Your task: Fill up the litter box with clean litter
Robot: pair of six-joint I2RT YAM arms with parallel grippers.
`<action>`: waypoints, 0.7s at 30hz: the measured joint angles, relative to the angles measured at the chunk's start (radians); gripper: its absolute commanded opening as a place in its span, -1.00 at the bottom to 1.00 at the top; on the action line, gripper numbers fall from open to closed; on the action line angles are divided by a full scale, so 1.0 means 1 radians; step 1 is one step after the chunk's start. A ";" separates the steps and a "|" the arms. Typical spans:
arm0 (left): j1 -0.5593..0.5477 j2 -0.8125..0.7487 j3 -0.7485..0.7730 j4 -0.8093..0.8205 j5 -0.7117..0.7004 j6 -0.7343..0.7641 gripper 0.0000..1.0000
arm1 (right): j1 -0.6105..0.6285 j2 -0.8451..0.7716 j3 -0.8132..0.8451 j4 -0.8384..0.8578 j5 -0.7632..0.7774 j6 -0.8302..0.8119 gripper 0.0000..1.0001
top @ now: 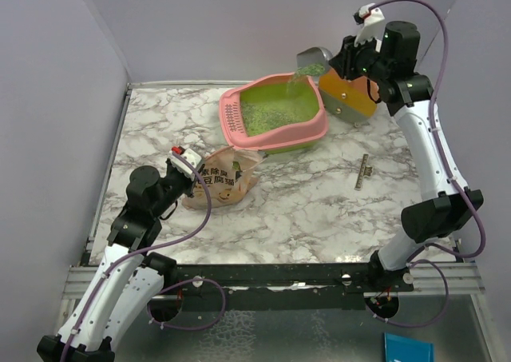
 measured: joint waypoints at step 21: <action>0.000 0.013 0.015 -0.020 0.013 0.008 -1.00 | 0.286 0.057 -0.056 0.005 0.455 -0.269 -0.99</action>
